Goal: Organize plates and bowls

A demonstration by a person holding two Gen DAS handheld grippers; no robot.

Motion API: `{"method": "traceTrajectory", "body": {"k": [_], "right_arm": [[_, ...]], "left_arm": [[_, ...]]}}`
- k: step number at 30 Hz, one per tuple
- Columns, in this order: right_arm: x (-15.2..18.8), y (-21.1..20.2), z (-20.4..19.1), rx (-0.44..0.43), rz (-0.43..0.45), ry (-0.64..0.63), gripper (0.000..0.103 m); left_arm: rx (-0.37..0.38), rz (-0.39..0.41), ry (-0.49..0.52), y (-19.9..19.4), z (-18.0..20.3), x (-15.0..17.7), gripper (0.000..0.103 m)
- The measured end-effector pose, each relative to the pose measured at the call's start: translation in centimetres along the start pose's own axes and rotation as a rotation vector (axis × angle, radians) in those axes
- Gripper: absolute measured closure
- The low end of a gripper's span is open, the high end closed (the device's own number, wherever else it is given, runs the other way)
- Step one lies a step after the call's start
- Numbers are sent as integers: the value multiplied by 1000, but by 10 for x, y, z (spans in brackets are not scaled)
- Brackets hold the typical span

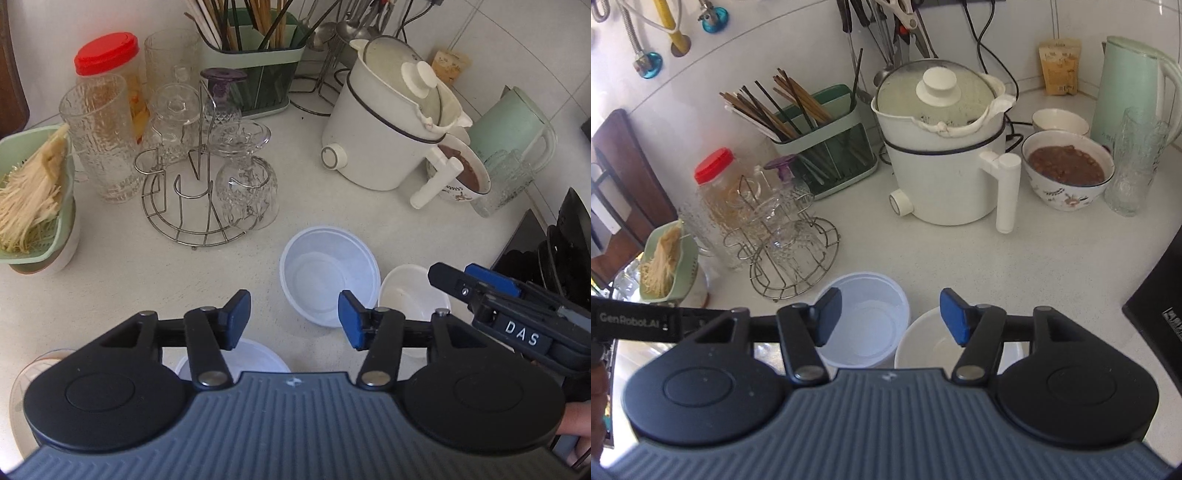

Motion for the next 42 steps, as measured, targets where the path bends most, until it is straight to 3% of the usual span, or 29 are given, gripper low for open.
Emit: {"method": "traceTrajectory", "body": {"k": [8, 13, 21, 29, 42], "right_arm": [[-6, 26, 8, 20, -34, -5, 43], [-10, 47, 9, 21, -70, -56, 62], [-1, 88, 7, 3, -165, -76, 72], [0, 108, 4, -3, -188, -114, 74], [6, 129, 1, 3, -244, -120, 85]], "left_arm": [[16, -49, 4, 34, -1, -13, 45], [27, -97, -25, 56, -8, -20, 47], [29, -171, -37, 91, -16, -22, 62], [45, -206, -112, 113, -28, -21, 77], [76, -235, -162, 131, -28, -27, 88]]}}
Point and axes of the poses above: each gripper's, at about its wrist camera, not at the fingertips, and y roughly the way its jaws point, z to its right, x to its underside, the point moved 3 cm from there along y, roughly the way its jaws point, and after that the axes turned 7 degrees about -y, right-handed, at the moved point
